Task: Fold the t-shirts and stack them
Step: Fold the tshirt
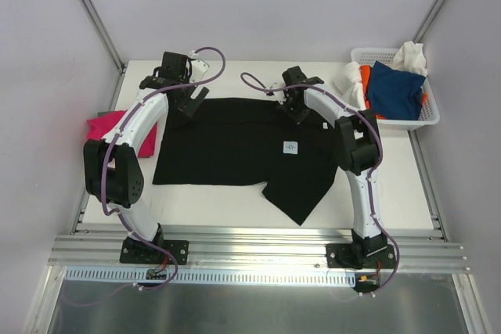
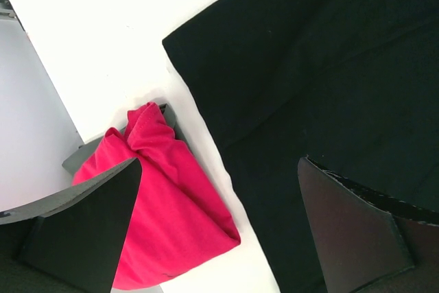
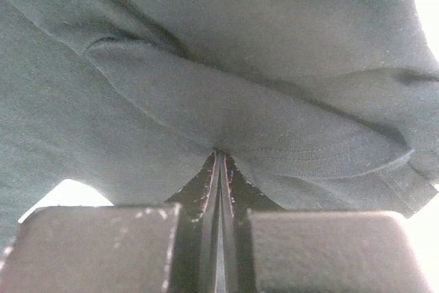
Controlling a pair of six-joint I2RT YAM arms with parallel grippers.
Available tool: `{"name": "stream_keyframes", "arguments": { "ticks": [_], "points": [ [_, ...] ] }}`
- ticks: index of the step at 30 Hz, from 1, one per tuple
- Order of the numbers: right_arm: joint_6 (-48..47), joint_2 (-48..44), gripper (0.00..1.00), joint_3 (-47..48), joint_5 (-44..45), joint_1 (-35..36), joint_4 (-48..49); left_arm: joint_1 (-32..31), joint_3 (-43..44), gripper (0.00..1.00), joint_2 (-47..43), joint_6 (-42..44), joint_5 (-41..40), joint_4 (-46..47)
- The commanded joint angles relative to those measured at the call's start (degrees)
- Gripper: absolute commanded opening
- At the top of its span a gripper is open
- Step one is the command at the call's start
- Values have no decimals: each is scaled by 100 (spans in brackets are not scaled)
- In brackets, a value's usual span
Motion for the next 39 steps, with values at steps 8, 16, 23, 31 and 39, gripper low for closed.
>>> {"name": "stream_keyframes", "arguments": {
  "ticks": [8, 16, 23, 31, 39],
  "points": [
    [105, -670, 3, -44, 116, 75, 32, -29, 231, 99, -4, -239, 206, -28],
    [-18, -267, 35, 78, 275, 216, 129, -126, 214, 99, -4, -178, 171, -36],
    [-62, 32, 37, 315, 248, 242, 120, -135, 196, 99, -57, -143, 56, -54],
    [-132, 147, 37, 193, 406, 242, 208, -144, 284, 99, 5, -134, 48, -63],
    [-141, -142, 2, 166, 546, 251, 199, -152, 249, 99, -30, -186, 83, -63]
  ]
}}
